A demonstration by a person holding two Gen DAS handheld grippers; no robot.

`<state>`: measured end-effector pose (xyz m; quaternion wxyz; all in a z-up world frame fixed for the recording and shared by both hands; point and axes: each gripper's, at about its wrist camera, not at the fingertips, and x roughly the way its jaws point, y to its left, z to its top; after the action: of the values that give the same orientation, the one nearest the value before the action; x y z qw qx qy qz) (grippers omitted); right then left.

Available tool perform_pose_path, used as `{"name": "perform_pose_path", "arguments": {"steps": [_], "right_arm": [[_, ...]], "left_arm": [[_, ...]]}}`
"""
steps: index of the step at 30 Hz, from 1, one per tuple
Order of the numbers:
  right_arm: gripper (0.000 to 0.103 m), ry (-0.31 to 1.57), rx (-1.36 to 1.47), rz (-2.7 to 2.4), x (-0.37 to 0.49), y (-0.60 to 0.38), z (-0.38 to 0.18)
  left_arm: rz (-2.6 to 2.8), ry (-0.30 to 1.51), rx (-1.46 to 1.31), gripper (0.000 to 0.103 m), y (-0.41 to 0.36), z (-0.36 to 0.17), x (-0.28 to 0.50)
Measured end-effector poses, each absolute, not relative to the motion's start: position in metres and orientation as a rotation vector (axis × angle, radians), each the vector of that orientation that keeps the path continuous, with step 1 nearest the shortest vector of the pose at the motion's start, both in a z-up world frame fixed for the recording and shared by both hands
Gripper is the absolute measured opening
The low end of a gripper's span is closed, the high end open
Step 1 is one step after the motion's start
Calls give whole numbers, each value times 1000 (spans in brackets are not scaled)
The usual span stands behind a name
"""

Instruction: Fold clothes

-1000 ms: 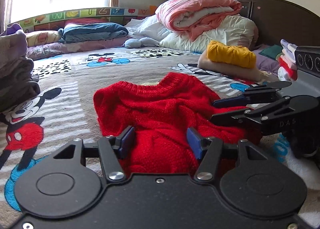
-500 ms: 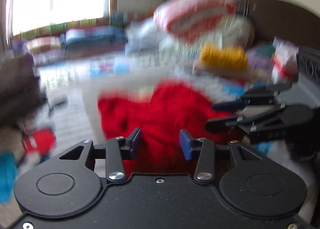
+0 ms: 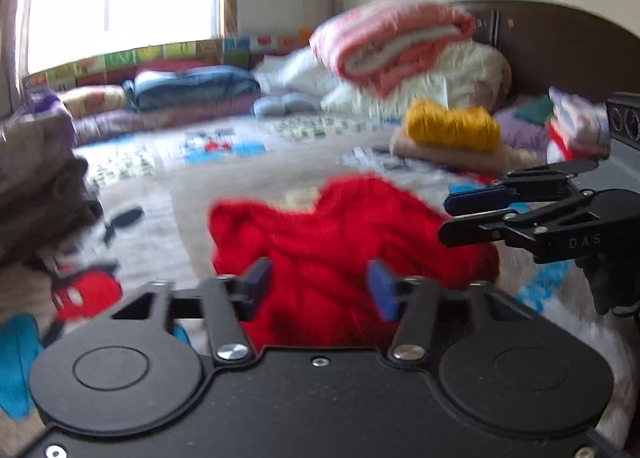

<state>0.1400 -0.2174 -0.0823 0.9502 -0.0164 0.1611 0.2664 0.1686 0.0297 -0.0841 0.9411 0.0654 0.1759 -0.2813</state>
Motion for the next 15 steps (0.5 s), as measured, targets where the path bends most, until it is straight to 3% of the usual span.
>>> {"name": "perform_pose_path", "arguments": {"steps": [4, 7, 9, 12, 15], "right_arm": [[55, 306, -107, 566, 172, -209, -68], [57, 322, -115, 599, 200, -210, -72], [64, 361, -75, 635, 218, -213, -80], [66, 494, 6, 649, 244, -219, -107], [66, 510, 150, 674, 251, -236, -122]], "left_arm": [[-608, 300, 172, 64, 28, -75, 201], [-644, 337, 187, 64, 28, -90, 226], [-668, 364, 197, 65, 29, -101, 242], [-684, 466, 97, 68, 38, -124, 261], [-679, 477, 114, 68, 32, -126, 260]]}}
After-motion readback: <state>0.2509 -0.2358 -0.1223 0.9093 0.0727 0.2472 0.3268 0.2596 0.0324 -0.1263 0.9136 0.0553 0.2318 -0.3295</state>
